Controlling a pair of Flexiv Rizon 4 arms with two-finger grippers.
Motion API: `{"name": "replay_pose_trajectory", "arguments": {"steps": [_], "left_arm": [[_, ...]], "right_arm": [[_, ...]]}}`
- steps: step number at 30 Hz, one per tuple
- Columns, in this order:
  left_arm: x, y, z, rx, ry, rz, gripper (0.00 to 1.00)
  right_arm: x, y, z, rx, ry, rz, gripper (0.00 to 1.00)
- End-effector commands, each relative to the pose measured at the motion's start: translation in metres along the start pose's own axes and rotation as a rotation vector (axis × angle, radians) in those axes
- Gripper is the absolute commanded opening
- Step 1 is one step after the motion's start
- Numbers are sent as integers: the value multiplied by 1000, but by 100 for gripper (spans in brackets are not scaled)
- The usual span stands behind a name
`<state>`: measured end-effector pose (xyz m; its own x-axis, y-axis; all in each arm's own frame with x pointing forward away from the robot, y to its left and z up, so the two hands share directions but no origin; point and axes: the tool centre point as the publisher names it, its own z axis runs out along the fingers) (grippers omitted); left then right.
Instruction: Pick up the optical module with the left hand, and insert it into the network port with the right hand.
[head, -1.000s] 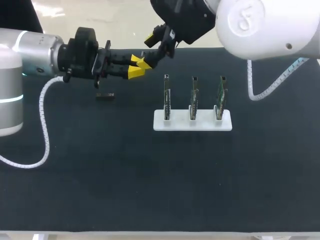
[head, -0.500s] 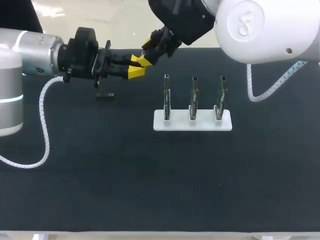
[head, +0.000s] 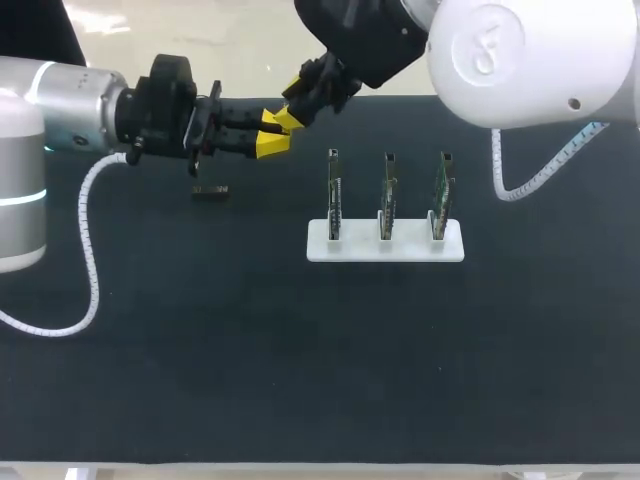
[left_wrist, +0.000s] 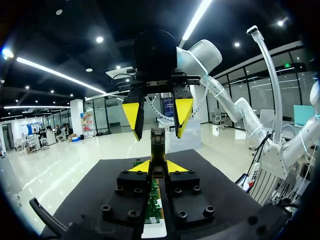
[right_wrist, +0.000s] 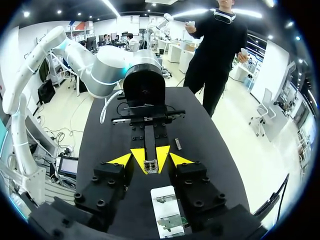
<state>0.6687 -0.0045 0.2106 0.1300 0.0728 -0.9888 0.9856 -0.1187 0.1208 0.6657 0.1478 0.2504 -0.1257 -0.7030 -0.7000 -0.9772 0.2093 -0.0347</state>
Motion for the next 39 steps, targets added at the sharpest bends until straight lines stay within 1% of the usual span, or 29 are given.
{"name": "replay_pose_trajectory", "arguments": {"steps": [1, 6, 7, 8, 10, 39], "left_arm": [[0, 1, 0, 1, 1, 0, 0], [0, 1, 0, 1, 1, 0, 0], [0, 1, 0, 1, 1, 0, 0], [0, 1, 0, 1, 1, 0, 0], [0, 1, 0, 1, 1, 0, 0], [0, 1, 0, 1, 1, 0, 0]], "right_arm": [[-2, 0, 2, 1, 1, 2, 39], [-2, 0, 2, 2, 0, 1, 30], [-2, 0, 2, 1, 0, 0, 24], [-2, 0, 2, 1, 0, 0, 21], [-1, -1, 3, 1, 1, -1, 0], [-1, -1, 4, -4, 15, -9, 0]]}}
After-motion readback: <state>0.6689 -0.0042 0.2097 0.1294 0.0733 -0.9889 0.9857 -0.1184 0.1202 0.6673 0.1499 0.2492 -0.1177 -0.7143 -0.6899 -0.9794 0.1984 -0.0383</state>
